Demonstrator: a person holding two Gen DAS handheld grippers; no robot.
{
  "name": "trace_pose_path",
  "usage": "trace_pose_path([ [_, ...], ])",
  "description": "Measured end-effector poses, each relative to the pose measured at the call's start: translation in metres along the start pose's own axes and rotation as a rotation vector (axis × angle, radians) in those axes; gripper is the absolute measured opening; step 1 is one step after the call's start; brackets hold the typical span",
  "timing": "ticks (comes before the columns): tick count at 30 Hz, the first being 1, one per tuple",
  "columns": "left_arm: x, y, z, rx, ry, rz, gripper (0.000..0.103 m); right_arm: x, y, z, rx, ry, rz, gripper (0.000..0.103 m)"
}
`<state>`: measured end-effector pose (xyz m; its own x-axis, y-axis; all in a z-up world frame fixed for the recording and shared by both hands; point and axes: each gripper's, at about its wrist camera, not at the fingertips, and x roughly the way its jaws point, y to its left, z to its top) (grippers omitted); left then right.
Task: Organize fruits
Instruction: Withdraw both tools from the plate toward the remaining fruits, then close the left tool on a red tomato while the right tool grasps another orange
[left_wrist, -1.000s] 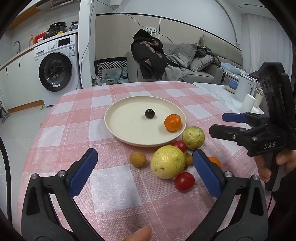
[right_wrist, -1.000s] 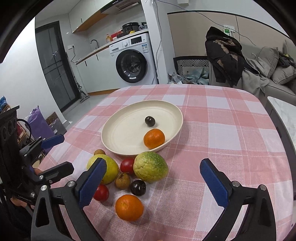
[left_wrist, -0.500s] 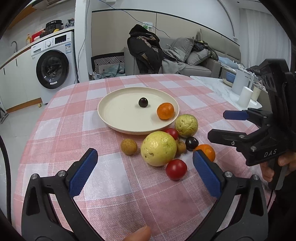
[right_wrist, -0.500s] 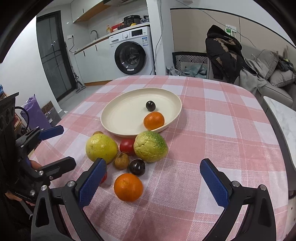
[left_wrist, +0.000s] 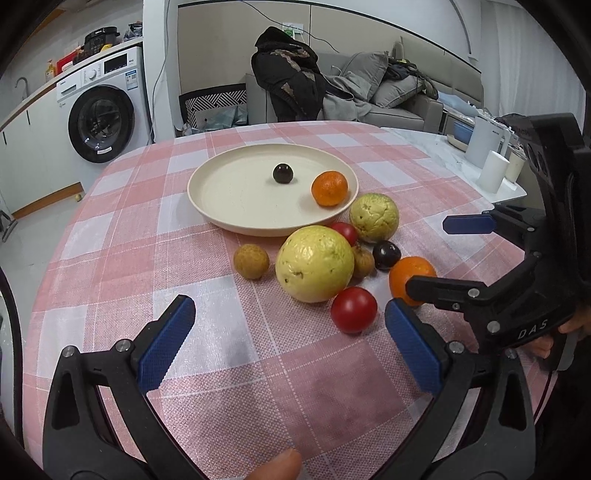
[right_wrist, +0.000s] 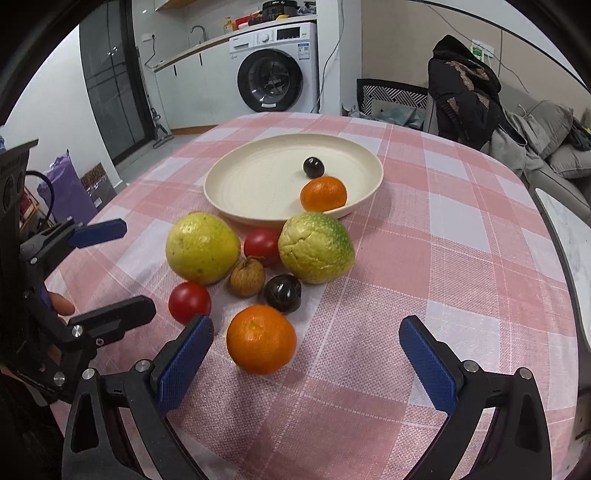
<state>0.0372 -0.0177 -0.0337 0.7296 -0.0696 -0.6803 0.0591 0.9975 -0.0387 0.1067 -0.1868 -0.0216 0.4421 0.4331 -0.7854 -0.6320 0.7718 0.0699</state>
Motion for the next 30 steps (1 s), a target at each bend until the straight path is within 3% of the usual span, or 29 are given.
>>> trace_pose_path([
  [6,-0.001,0.002,-0.001,-0.005,-0.005,0.008,0.103,0.008,0.007,-0.004,-0.036,0.03,0.018,0.102],
  [13,-0.002,0.002,0.0,-0.005,-0.009,0.005,0.103,0.011,0.01,-0.004,-0.053,0.045,0.056,0.081],
  [25,0.001,-0.001,-0.001,0.003,0.009,-0.02,0.103,0.01,0.016,-0.006,-0.069,0.057,0.099,0.07],
  [29,0.002,-0.002,-0.001,0.004,0.01,-0.021,0.102,0.01,0.017,-0.007,-0.069,0.064,0.109,0.06],
  [30,0.002,-0.002,-0.001,0.001,0.013,-0.026,0.103,0.01,0.018,-0.007,-0.072,0.062,0.106,0.054],
])
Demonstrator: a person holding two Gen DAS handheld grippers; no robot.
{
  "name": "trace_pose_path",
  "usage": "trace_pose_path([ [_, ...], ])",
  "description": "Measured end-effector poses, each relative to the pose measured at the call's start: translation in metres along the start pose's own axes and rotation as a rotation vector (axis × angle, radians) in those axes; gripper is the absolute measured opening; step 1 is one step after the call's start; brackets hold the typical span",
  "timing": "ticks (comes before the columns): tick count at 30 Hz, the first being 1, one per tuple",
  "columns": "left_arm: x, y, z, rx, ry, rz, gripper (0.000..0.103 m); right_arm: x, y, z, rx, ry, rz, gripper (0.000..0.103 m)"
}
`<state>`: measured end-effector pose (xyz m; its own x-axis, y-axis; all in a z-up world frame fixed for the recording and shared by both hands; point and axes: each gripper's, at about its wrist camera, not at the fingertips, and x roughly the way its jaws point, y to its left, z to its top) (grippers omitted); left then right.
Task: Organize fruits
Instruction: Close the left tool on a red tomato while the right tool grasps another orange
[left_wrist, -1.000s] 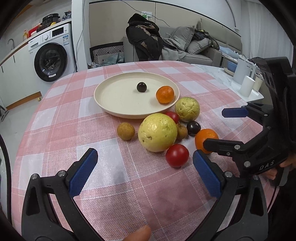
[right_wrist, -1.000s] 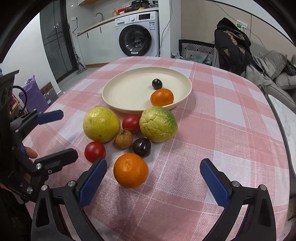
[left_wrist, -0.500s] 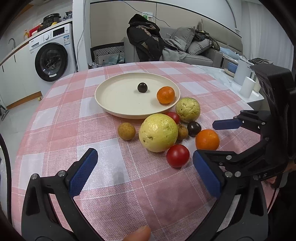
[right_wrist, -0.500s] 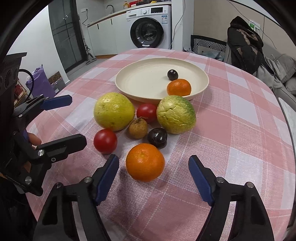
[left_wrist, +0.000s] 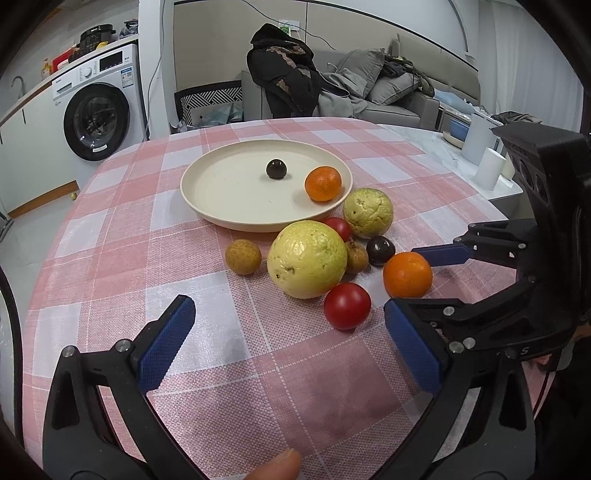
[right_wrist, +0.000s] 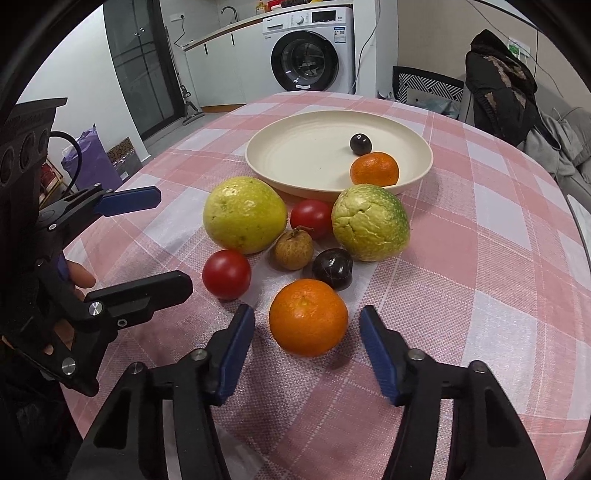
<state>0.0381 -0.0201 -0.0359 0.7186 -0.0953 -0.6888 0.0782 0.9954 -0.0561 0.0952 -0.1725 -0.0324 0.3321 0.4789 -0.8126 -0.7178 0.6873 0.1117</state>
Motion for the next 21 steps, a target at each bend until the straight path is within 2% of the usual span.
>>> trace_pose_path([
  [5,0.002,-0.003,0.0,0.007,0.012,-0.01,0.103,0.0,-0.001,0.0,0.005,-0.002,0.005,0.047],
  [6,0.002,-0.004,0.0,0.009,0.012,-0.011,0.102,0.0,-0.001,0.0,0.006,-0.003,0.005,0.042],
  [10,0.003,-0.005,-0.001,0.008,0.021,-0.024,0.102,-0.002,0.0,0.0,0.0,-0.01,0.004,0.041],
  [14,0.005,-0.004,-0.001,0.003,0.032,-0.036,0.102,-0.013,-0.002,0.002,0.01,-0.06,0.004,0.04],
  [19,0.013,-0.004,-0.003,-0.03,0.08,-0.072,0.102,-0.021,-0.007,0.003,0.036,-0.095,0.006,0.04],
  [21,0.016,-0.005,-0.004,-0.044,0.098,-0.096,0.096,-0.022,-0.008,0.004,0.038,-0.097,0.005,0.04],
])
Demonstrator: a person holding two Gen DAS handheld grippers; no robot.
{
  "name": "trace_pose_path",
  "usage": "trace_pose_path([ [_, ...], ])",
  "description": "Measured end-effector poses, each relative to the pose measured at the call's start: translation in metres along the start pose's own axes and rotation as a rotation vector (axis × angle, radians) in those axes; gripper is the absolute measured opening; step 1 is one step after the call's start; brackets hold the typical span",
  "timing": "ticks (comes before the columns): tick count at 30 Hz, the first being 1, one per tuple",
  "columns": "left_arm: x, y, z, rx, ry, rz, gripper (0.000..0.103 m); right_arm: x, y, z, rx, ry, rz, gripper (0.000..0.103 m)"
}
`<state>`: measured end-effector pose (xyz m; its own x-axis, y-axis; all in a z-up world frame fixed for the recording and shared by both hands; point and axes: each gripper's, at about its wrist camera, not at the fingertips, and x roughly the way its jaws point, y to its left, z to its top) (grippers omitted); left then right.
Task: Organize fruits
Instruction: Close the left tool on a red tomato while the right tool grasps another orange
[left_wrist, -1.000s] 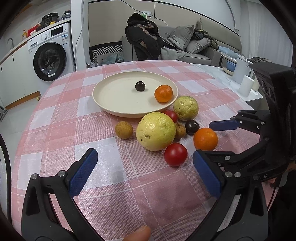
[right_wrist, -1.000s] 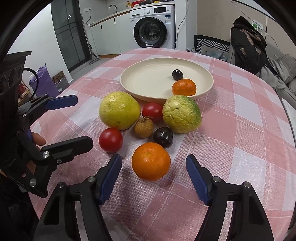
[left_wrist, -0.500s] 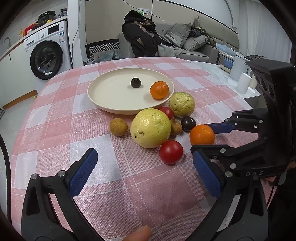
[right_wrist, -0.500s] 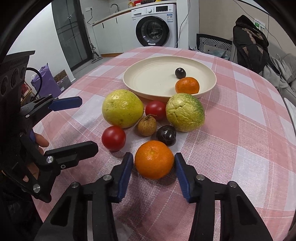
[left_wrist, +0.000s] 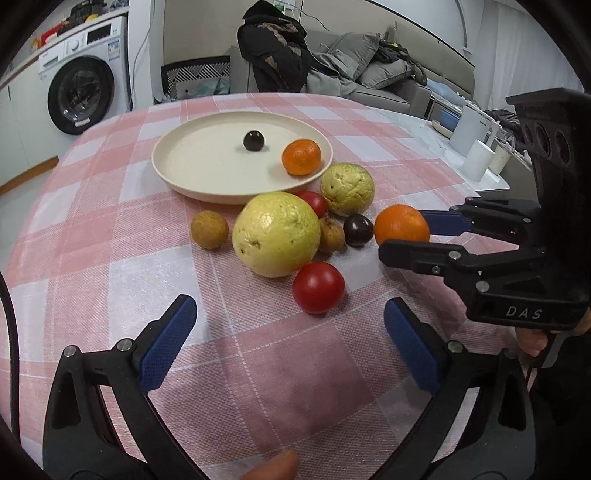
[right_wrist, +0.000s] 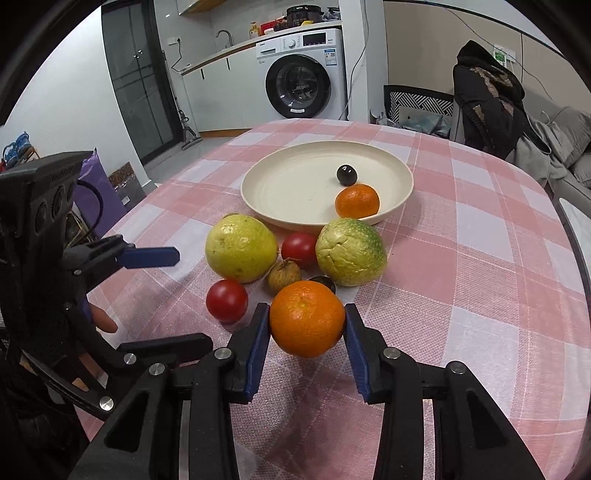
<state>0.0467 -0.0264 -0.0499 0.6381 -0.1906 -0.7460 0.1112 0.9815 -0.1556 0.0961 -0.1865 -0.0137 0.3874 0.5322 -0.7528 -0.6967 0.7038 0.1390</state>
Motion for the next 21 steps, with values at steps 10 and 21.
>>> trace_pose_path([
  [10,0.012,-0.014,-0.002,0.032,0.055,-0.076,0.058,-0.004,-0.004,0.001,0.011,-0.012,0.001,0.04],
  [21,0.019,-0.024,0.005,0.048,0.065,-0.056,0.043,-0.006,-0.006,0.001,0.016,-0.016,0.005,0.04],
])
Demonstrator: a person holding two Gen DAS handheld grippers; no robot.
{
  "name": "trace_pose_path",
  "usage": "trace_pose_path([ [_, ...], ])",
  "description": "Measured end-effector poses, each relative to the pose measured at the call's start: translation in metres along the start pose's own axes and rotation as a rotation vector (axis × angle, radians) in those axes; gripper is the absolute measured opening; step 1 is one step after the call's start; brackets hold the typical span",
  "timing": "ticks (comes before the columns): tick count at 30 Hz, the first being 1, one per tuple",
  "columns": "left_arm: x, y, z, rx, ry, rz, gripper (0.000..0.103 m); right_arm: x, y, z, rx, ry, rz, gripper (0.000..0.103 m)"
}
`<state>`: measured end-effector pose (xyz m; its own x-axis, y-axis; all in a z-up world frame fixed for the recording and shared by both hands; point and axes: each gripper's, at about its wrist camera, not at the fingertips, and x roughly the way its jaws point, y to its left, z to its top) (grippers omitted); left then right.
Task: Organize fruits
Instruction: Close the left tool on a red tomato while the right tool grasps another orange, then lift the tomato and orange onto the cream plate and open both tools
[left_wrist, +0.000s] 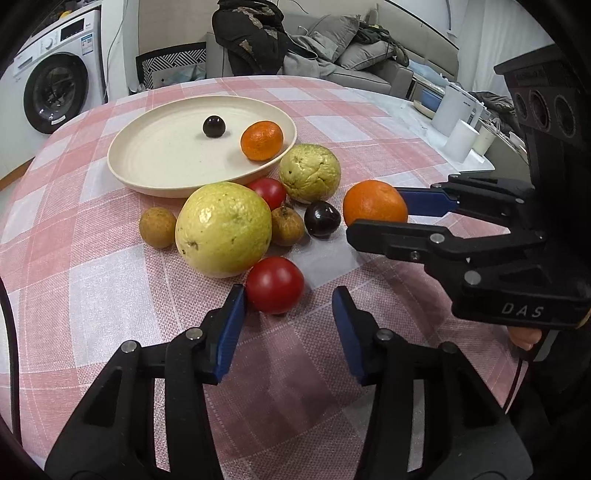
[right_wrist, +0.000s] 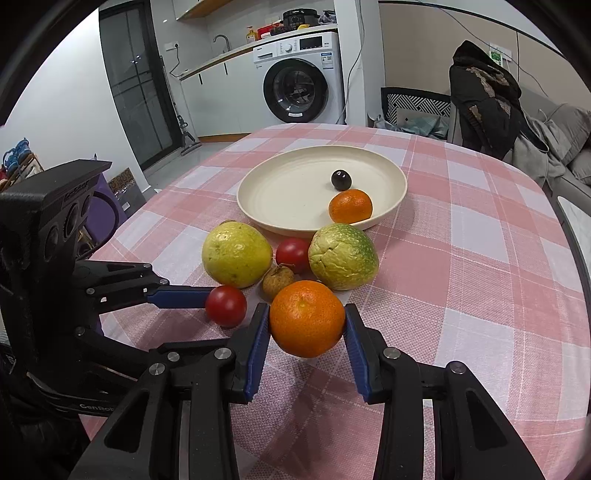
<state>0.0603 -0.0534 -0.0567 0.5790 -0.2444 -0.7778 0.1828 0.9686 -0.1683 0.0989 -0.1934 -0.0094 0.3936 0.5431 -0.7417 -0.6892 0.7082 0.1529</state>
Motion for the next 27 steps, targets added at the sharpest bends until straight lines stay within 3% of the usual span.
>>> trace_pose_path([
  [5,0.002,0.001,0.002,-0.004,-0.005,0.017,0.027,0.001,0.0,0.0,-0.003,0.003,-0.002,0.04],
  [27,-0.014,-0.009,-0.006,0.049,-0.063,-0.012,0.026,-0.003,-0.003,0.001,0.01,-0.022,-0.004,0.04],
])
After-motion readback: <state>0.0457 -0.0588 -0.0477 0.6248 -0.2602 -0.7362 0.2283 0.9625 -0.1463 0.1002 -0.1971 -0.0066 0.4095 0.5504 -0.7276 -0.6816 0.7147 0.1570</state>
